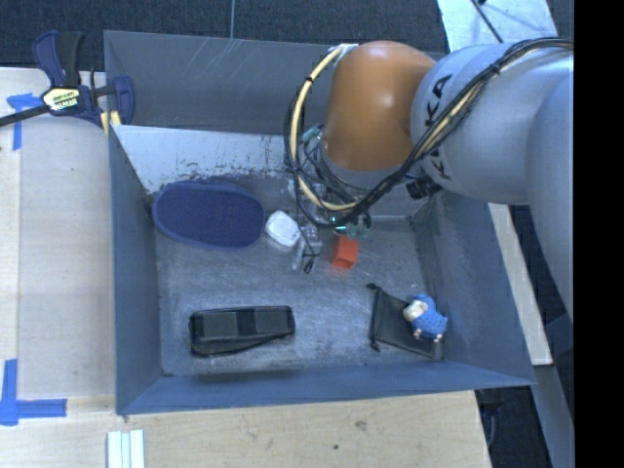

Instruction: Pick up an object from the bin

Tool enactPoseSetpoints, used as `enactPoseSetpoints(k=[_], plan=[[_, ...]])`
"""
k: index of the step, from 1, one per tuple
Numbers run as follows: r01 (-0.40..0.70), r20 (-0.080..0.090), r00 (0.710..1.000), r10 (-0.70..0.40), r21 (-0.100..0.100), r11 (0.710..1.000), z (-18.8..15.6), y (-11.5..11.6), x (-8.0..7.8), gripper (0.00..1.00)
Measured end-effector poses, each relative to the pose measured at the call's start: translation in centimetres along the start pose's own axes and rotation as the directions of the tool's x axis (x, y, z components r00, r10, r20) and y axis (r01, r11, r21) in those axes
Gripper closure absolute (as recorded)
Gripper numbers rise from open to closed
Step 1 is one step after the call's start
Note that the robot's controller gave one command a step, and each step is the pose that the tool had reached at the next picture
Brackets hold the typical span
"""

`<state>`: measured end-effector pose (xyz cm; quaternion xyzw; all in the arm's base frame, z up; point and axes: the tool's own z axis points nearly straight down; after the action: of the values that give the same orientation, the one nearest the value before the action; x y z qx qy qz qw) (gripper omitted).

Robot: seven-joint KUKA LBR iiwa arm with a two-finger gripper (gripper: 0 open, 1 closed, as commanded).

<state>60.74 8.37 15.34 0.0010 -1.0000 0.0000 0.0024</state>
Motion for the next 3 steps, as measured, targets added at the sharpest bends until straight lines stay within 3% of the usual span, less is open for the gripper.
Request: enactPoseSetpoints(k=[1,2,3], plan=[[-0.046,-0.001,0.999,0.046,0.0,0.999,8.8,1.5,-1.8,0.0],[0.197,0.012,0.98,-0.197,0.002,0.98,5.2,-0.7,-2.2,0.0],[-0.118,0.011,0.993,0.118,-0.004,0.993,5.3,5.3,-1.8,0.0]])
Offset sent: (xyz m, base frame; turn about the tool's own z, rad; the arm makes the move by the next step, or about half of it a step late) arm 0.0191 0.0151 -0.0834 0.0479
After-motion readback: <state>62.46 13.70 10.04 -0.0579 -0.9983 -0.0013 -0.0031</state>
